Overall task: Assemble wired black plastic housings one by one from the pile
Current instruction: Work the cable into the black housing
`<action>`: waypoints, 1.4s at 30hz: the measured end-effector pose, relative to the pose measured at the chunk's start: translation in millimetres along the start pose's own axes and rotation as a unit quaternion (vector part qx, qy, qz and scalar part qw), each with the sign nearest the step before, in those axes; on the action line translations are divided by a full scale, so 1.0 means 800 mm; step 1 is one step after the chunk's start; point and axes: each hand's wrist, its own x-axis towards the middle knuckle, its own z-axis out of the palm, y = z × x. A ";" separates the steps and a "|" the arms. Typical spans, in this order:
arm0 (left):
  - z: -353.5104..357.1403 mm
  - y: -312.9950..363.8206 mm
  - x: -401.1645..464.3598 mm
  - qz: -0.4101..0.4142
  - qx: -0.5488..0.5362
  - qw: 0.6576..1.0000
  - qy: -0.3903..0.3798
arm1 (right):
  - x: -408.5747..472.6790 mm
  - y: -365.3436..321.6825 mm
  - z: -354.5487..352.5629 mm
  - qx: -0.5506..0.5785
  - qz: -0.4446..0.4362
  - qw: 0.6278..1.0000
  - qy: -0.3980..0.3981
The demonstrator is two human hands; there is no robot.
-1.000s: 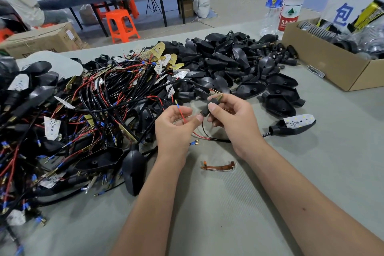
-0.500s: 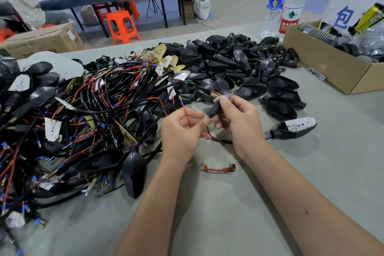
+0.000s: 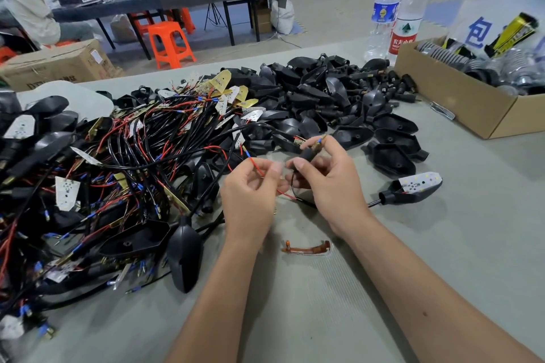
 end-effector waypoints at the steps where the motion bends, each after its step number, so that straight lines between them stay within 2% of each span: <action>1: 0.000 0.001 0.000 -0.003 -0.002 1.000 0.011 | 0.000 0.000 0.000 0.015 0.003 1.000 0.003; 8: -0.004 0.010 0.005 -0.053 -0.117 0.989 0.073 | 0.001 -0.001 -0.001 0.056 0.007 0.998 0.019; 10: -0.007 0.011 0.005 -0.063 -0.136 0.987 0.062 | 0.000 -0.002 -0.001 0.057 0.007 0.998 0.018; 15: -0.005 0.015 0.002 -0.024 -0.135 0.990 0.046 | 0.001 -0.002 -0.001 0.058 0.006 0.998 0.025; 20: -0.005 0.021 0.000 -0.068 -0.203 0.977 0.014 | 0.003 -0.001 0.000 0.069 0.008 0.997 0.036; 26: -0.004 0.018 0.002 -0.063 -0.185 0.980 0.035 | 0.003 0.002 0.001 0.067 0.009 0.997 0.041; 33: -0.010 0.019 0.005 -0.087 -0.254 0.963 0.018 | 0.005 0.002 0.000 0.095 0.013 0.993 0.063; 38: -0.008 0.014 0.004 -0.041 -0.195 0.980 0.028 | 0.006 0.002 -0.001 0.102 0.012 0.992 0.066; 42: -0.011 0.006 0.006 0.015 -0.077 0.997 0.009 | 0.004 0.000 -0.001 0.114 0.009 0.992 0.054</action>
